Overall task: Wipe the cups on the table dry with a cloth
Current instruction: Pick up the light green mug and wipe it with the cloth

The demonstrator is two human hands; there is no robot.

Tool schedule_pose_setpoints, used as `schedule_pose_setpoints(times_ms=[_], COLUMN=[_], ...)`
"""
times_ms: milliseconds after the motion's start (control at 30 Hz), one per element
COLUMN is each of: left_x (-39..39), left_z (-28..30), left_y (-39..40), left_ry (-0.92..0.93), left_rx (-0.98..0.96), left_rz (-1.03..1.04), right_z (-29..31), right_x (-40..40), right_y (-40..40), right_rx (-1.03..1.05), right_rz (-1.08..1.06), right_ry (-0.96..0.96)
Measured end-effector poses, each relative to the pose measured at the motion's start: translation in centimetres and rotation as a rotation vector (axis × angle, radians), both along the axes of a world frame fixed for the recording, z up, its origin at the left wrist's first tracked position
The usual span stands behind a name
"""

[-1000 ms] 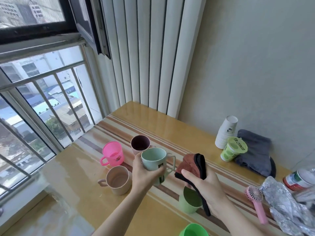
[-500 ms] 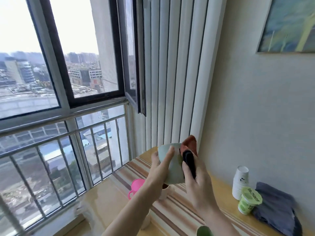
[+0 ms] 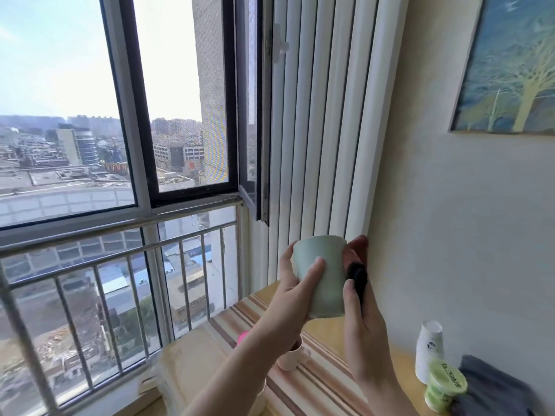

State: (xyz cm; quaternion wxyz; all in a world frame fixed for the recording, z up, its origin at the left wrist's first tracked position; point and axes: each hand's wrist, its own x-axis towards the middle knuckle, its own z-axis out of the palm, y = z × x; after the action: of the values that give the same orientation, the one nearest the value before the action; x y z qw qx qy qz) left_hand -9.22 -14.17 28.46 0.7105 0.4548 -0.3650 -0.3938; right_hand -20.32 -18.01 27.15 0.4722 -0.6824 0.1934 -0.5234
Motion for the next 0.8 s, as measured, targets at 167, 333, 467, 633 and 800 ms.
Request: schedule_pose_setpoints(times_ms=[167,333,467,633,800], left_x=[-0.6,1.2,2.1,3.9,5.9], left_z=[0.8,2.1,3.6,4.8,4.1], left_y=[-0.9,-1.3,-1.3,-1.1,-1.1], left_ry=[-0.150,-0.381,-0.641,-0.408,0.026], left_rx=[-0.004,0.019,0.031,0.072,0.021], left_rz=[-0.046,0.012,0.269,0.227,-0.092], right_z=[0.9,3.3,3.4,3.5,4.1], right_x=[0.6,0.6,2.3,4.1,4.8], right_y=[0.5,-2.3,-2.0,-1.1,-0.8], right_rx=[-0.091,0.200,0.266,0.371,0.276], right_rz=[-0.191,-0.177,-0.223,-0.200,-0.114], right_ry=[0.053,-0.114,-0.202,-0.341,-0.251])
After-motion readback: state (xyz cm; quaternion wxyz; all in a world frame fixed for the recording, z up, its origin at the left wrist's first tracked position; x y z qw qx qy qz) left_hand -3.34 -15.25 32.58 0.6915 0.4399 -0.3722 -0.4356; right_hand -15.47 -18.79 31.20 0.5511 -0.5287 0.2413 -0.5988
